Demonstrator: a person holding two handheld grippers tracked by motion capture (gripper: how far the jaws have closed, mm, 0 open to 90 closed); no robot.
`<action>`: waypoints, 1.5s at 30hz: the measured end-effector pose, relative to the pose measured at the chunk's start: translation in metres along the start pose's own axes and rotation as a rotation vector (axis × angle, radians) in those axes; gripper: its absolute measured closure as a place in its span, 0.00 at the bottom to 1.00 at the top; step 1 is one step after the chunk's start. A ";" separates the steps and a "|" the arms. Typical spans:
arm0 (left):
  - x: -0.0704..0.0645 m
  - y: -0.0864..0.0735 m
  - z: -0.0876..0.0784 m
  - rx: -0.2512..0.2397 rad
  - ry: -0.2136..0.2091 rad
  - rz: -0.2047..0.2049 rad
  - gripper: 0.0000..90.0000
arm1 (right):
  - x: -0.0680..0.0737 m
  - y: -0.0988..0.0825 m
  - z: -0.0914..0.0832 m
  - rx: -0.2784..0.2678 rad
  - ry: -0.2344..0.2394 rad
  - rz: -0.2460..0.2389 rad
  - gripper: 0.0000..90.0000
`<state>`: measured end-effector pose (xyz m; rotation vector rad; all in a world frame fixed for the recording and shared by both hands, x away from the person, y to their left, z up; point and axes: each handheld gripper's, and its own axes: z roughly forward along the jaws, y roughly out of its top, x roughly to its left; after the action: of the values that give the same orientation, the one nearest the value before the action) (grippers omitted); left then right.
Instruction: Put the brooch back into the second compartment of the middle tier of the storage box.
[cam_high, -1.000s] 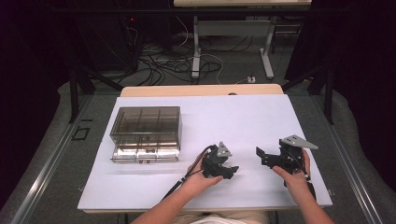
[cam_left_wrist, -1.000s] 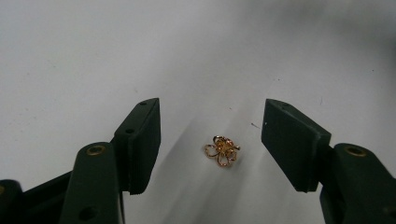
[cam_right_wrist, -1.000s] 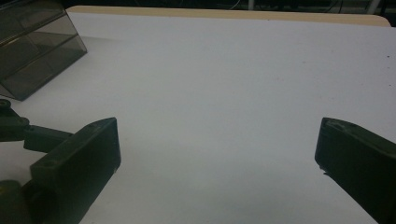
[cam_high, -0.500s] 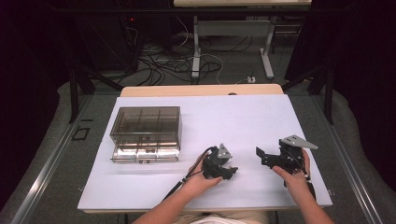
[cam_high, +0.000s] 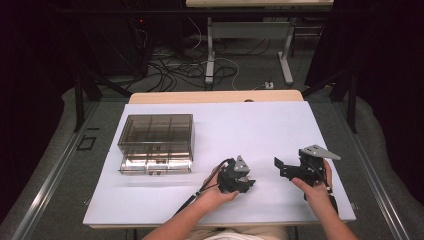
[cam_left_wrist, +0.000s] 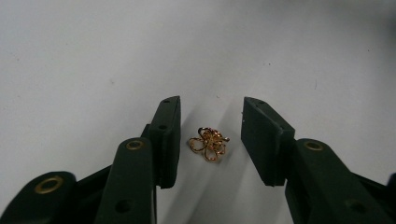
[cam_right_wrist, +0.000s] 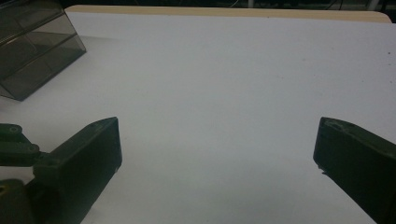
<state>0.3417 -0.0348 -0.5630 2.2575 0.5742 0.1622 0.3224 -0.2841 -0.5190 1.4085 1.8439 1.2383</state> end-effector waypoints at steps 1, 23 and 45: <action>0.000 0.000 0.000 0.000 0.003 0.002 0.66 | -0.001 0.000 0.000 -0.004 -0.001 -0.007 0.01; -0.002 -0.002 -0.002 0.006 0.017 0.007 0.82 | -0.002 0.000 0.001 -0.003 -0.002 -0.005 0.02; -0.004 -0.001 -0.003 -0.009 0.037 -0.034 0.84 | -0.002 0.000 0.001 -0.004 0.001 0.002 0.02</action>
<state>0.3372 -0.0337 -0.5613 2.2386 0.6301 0.1895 0.3236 -0.2853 -0.5199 1.4078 1.8406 1.2433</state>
